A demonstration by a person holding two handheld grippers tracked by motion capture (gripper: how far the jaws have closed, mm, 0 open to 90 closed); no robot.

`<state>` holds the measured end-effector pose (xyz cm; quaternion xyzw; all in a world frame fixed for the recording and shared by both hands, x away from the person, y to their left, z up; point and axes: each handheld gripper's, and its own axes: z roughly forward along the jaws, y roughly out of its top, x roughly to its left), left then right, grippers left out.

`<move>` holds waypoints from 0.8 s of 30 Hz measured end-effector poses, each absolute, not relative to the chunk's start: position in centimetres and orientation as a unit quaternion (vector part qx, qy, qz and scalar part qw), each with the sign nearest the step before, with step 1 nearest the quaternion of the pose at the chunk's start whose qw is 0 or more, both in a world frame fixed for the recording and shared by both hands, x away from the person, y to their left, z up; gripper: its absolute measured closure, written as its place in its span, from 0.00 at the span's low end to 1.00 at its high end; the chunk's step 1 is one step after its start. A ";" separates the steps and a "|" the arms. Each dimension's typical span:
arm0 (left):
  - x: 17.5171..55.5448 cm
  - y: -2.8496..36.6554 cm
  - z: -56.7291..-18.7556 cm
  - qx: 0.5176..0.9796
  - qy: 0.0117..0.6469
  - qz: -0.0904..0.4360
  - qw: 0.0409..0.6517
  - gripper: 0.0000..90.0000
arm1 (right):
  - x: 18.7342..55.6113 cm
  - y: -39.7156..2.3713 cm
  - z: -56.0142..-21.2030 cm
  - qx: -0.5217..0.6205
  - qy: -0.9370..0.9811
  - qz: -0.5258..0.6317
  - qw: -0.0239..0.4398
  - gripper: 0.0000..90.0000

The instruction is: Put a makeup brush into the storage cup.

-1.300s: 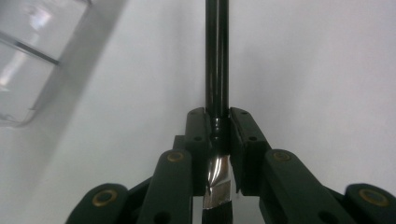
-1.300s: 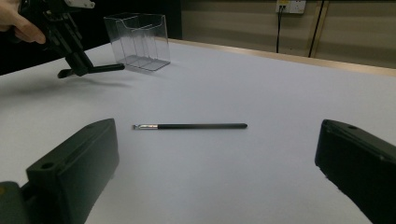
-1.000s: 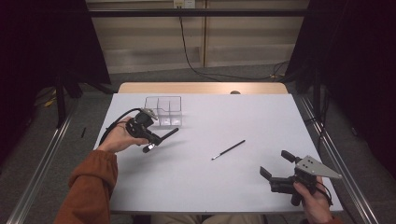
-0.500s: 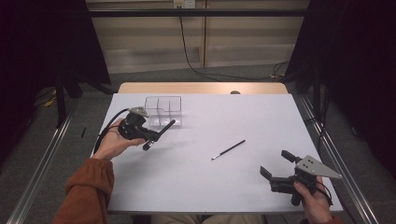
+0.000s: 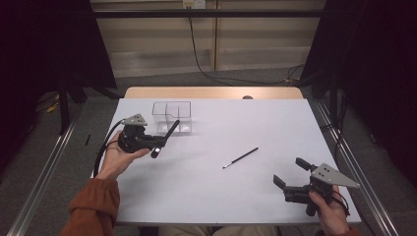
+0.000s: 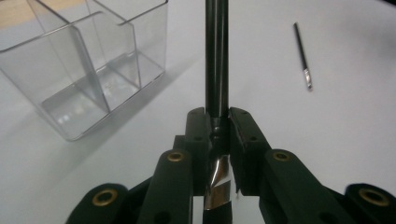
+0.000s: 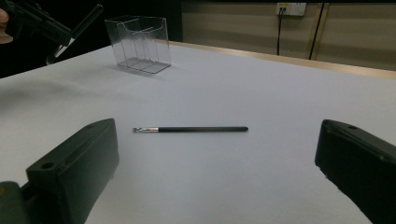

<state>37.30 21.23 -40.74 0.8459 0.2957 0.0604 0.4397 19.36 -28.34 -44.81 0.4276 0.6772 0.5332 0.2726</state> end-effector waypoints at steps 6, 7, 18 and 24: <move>36.5 21.3 -40.6 0.829 0.299 0.069 0.467 0.87 | 19.3 -28.4 -44.8 0.428 0.675 0.535 0.273 0.00; 36.4 21.4 -40.5 0.825 0.300 0.072 0.473 0.87 | 19.3 -28.4 -44.8 0.428 0.675 0.535 0.274 0.00; 34.1 21.8 -40.5 0.808 0.298 0.077 0.502 0.88 | 19.2 -28.5 -44.7 0.428 0.675 0.535 0.274 0.00; 33.0 21.3 -40.5 0.810 0.286 0.072 0.507 0.88 | 19.2 -28.5 -44.7 0.426 0.676 0.537 0.271 0.00</move>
